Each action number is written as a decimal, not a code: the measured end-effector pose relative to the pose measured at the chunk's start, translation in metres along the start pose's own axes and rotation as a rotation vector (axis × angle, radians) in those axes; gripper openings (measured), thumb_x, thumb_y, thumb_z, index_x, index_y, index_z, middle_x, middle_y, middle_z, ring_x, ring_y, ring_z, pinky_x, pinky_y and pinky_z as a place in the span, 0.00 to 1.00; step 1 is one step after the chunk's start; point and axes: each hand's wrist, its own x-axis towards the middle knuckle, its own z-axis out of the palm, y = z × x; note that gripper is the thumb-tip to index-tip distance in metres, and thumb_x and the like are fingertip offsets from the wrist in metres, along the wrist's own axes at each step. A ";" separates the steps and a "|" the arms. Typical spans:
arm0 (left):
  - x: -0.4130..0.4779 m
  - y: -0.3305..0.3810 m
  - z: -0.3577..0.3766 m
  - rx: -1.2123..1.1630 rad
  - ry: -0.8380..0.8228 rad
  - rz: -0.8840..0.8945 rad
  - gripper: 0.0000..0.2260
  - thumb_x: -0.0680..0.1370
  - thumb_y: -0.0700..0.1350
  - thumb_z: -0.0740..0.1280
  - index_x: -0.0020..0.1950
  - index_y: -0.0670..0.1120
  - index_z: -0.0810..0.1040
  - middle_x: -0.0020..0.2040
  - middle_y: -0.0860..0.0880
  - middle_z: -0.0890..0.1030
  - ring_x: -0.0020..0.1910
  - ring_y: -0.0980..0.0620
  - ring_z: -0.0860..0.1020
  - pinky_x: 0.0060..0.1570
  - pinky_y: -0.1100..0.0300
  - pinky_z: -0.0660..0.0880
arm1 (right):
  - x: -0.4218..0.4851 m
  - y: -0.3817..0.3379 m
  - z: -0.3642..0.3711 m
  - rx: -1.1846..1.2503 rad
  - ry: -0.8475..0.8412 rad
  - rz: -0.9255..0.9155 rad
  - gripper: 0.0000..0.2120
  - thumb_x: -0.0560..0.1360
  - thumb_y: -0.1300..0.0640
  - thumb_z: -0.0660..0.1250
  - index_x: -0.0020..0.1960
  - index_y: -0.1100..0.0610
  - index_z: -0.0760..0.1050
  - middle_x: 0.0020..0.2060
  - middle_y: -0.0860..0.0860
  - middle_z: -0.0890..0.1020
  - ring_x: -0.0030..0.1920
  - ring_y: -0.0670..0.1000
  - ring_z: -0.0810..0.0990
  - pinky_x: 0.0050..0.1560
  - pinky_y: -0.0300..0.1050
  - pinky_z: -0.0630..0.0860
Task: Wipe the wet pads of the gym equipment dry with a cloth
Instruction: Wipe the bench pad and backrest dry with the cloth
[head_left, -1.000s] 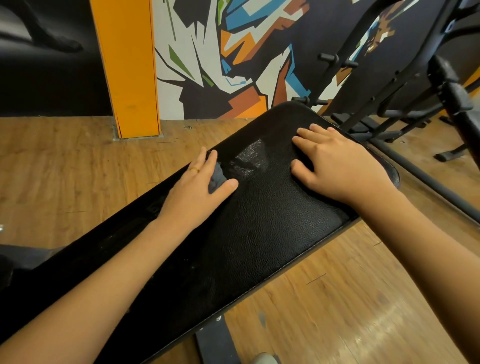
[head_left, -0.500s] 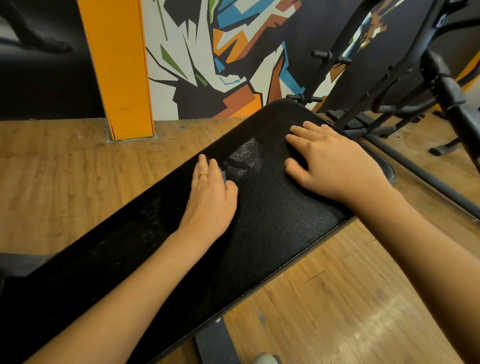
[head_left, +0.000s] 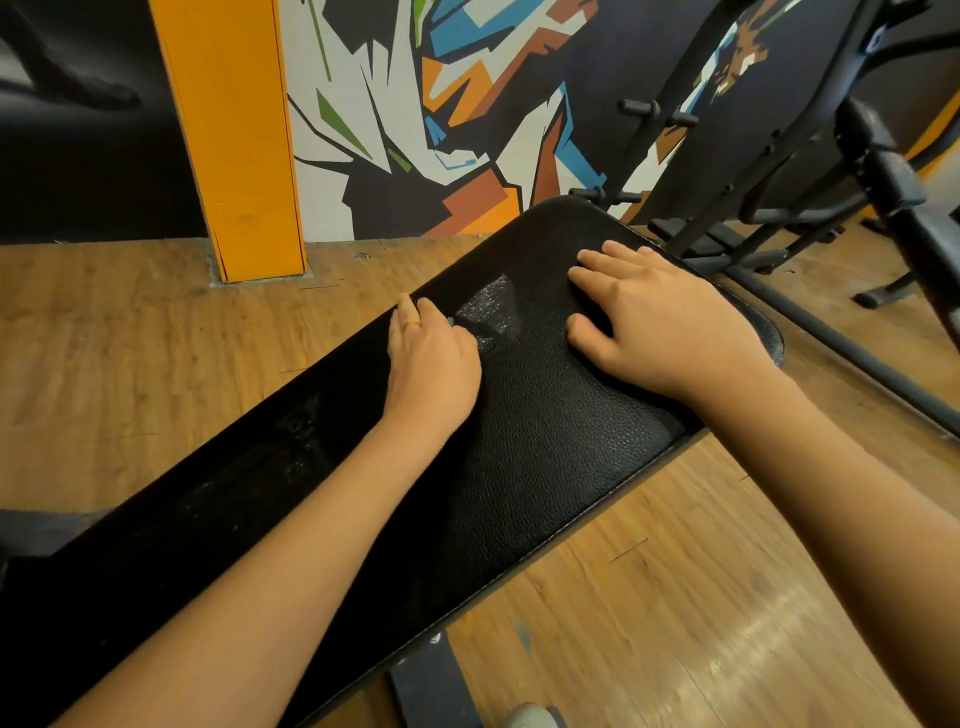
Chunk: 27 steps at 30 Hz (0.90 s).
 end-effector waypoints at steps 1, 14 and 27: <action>-0.011 0.002 0.002 -0.010 -0.028 0.018 0.26 0.86 0.46 0.52 0.82 0.39 0.50 0.83 0.42 0.44 0.82 0.45 0.44 0.78 0.52 0.47 | 0.000 0.000 0.001 -0.002 0.002 0.004 0.26 0.82 0.44 0.55 0.71 0.60 0.72 0.71 0.58 0.74 0.70 0.58 0.70 0.71 0.57 0.66; 0.018 -0.001 0.000 0.085 -0.035 0.108 0.26 0.86 0.46 0.50 0.82 0.40 0.49 0.83 0.42 0.45 0.82 0.46 0.42 0.78 0.50 0.47 | -0.002 -0.001 -0.002 0.024 -0.018 0.024 0.31 0.79 0.42 0.51 0.72 0.60 0.72 0.71 0.57 0.74 0.70 0.58 0.70 0.71 0.57 0.67; -0.024 -0.026 0.002 0.081 -0.058 0.258 0.26 0.86 0.46 0.51 0.83 0.41 0.47 0.84 0.46 0.46 0.82 0.53 0.43 0.73 0.63 0.42 | -0.001 -0.001 -0.004 0.029 -0.025 0.021 0.26 0.82 0.44 0.56 0.73 0.59 0.71 0.72 0.56 0.73 0.71 0.57 0.69 0.71 0.55 0.67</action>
